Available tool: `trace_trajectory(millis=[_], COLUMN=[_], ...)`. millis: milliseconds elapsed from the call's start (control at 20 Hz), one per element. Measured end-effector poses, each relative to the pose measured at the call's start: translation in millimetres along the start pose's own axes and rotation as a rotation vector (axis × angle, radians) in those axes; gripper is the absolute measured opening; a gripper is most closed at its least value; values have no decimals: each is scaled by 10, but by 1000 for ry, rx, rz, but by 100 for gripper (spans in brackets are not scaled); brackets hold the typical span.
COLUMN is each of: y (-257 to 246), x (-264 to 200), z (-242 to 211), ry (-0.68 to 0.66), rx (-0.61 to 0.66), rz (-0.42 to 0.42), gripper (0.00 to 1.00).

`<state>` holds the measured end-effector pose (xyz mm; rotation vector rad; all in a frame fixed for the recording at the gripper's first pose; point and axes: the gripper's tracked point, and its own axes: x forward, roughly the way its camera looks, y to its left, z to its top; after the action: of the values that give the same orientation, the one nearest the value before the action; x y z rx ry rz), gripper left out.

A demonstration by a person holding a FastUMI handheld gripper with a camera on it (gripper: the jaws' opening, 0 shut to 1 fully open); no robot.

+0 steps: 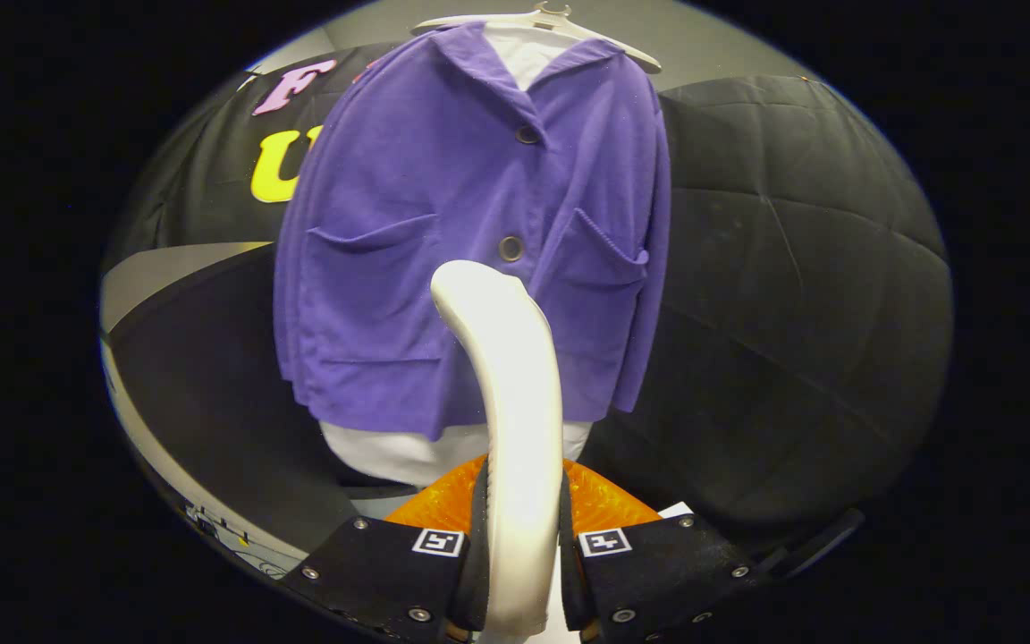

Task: Iron the clothes twice with a garment steamer, once on the left side and once on the right side.

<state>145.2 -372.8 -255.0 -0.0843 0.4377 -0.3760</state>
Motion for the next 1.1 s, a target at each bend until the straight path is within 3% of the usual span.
trace_trajectory(millis=[350,650,1100], y=[756,1060,1352], x=[-899,-1801,-2683], z=[-98,237,1284], ry=[-63,-160,-334], rx=[-133,-142,-35], rz=[212,344,309], gripper=[32,32,32])
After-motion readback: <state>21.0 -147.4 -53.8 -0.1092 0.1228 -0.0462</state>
